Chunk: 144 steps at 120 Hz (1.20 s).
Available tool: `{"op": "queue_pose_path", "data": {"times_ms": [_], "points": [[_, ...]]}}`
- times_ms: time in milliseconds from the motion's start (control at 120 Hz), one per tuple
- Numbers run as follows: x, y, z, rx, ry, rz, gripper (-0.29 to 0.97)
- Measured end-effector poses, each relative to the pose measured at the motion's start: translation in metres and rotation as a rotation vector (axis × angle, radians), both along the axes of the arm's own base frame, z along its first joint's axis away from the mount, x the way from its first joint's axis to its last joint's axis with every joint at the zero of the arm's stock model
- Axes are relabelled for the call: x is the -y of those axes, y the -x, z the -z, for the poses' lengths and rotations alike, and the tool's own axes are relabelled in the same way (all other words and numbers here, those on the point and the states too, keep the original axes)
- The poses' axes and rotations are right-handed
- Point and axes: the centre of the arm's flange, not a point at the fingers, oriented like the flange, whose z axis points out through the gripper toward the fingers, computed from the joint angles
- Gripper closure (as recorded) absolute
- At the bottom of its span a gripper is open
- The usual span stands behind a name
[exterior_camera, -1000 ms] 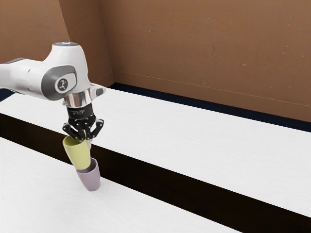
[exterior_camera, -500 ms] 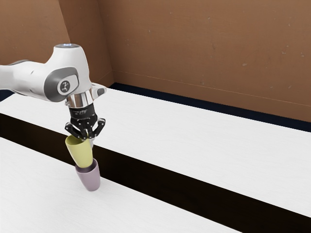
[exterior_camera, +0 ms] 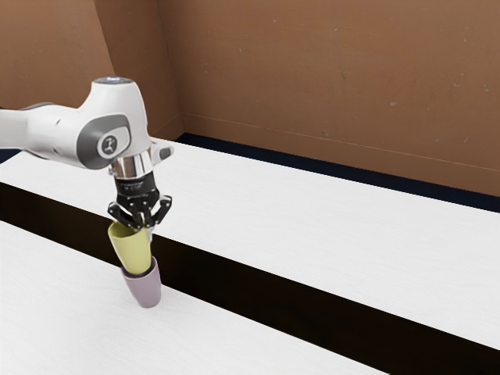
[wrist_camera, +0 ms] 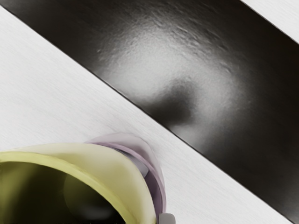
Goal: Place the left cup onto the right cup
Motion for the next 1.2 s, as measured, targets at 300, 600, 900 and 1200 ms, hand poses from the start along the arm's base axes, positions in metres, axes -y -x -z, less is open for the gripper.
{"op": "queue_pose_path", "data": {"times_ms": [300,600,900,1200], "points": [[0.000,-0.002,0.004,0.003,0.000,-0.004,0.78],[0.000,-0.002,0.009,0.002,0.001,-0.009,0.78],[0.000,-0.002,0.010,0.001,0.006,-0.015,0.63],[0.002,-0.002,0.010,0.001,0.009,-0.011,0.16]]}}
